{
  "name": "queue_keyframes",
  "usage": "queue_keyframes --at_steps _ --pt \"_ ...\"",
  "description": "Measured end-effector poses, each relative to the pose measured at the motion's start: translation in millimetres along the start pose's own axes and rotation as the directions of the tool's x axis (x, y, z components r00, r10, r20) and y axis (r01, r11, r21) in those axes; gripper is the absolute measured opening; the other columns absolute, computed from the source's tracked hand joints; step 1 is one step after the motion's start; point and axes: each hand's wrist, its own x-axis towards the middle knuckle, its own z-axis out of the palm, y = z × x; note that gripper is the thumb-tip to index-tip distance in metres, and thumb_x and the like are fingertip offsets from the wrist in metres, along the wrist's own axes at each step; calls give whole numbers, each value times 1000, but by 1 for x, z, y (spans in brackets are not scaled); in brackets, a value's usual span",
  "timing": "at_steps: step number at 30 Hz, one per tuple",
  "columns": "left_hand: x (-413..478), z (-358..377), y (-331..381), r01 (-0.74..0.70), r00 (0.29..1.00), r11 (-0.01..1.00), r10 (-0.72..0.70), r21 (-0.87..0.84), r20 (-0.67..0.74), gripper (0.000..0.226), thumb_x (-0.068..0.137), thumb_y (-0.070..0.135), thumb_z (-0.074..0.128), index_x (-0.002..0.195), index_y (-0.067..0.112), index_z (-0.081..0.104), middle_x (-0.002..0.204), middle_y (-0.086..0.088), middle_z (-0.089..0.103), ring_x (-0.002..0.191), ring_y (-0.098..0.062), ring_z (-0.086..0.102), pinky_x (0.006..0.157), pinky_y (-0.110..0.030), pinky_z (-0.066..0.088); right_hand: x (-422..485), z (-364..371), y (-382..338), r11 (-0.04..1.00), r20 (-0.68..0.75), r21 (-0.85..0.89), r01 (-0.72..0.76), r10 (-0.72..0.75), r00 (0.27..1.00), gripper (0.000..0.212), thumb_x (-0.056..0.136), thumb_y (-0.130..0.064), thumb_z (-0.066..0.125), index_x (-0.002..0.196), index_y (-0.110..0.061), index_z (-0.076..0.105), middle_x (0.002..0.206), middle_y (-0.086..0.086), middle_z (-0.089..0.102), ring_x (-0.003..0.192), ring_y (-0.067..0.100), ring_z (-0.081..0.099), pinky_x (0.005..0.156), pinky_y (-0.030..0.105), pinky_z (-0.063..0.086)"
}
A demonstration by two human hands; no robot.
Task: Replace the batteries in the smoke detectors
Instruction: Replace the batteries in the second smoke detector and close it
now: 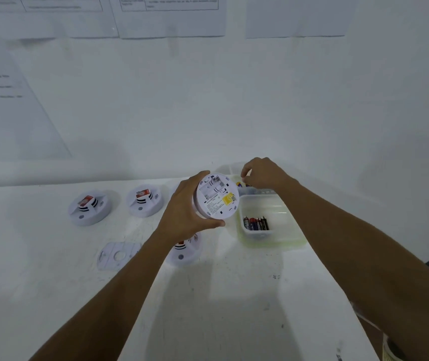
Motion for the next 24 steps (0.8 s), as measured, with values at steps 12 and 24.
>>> queue_keyframes --at_steps 12,24 --pt "23 4 -23 56 998 996 -56 -66 -3 103 49 51 89 136 41 35 133 18 51 123 -5 48 105 -39 44 31 10 10 996 75 34 -79 77 994 11 77 -13 75 78 -23 69 90 -2 70 79 12 62 70 23 48" --pt "32 10 -15 67 998 988 -69 -136 -9 106 46 56 87 138 36 39 131 17 54 122 -5 51 101 -42 48 -49 -18 -33 593 -295 783 189 85 952 8 83 -8 73 82 -9 65 75 7 66 58 4 54 53 15 42"
